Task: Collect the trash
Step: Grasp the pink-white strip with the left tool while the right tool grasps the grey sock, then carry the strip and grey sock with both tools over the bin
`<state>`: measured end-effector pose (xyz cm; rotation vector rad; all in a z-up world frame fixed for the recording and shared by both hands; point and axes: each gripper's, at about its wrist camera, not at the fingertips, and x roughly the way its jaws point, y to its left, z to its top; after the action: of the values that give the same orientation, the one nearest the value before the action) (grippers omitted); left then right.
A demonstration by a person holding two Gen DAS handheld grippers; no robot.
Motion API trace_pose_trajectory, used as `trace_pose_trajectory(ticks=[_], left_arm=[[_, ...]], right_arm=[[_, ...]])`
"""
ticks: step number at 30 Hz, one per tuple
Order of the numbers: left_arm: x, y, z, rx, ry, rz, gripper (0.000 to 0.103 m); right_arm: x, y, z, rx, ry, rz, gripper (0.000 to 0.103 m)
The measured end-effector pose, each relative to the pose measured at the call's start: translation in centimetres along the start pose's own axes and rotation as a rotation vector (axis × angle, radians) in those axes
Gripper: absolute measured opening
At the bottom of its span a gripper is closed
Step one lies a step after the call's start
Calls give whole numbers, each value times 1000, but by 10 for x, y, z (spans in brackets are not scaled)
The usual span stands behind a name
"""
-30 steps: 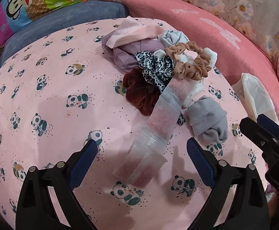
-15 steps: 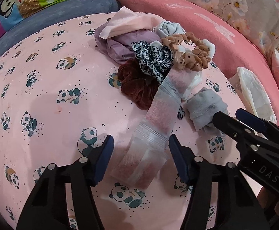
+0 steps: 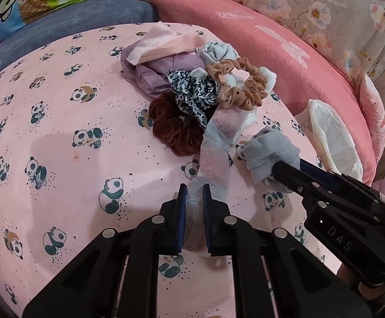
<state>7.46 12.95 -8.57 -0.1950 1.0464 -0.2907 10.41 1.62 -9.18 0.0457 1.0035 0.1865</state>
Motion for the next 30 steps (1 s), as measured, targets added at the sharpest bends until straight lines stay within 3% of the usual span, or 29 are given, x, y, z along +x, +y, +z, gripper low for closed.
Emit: trace_pose_trajectory(ticks=[15,30], left_arm=[[-53,-52,35,108,-139,-58,10],[-97,-148,97,277,-289,-168,10]], right_arm=[[-78,-31,25,55,-188,-11,25],[-158,-103,44,151,-373,-78,25]])
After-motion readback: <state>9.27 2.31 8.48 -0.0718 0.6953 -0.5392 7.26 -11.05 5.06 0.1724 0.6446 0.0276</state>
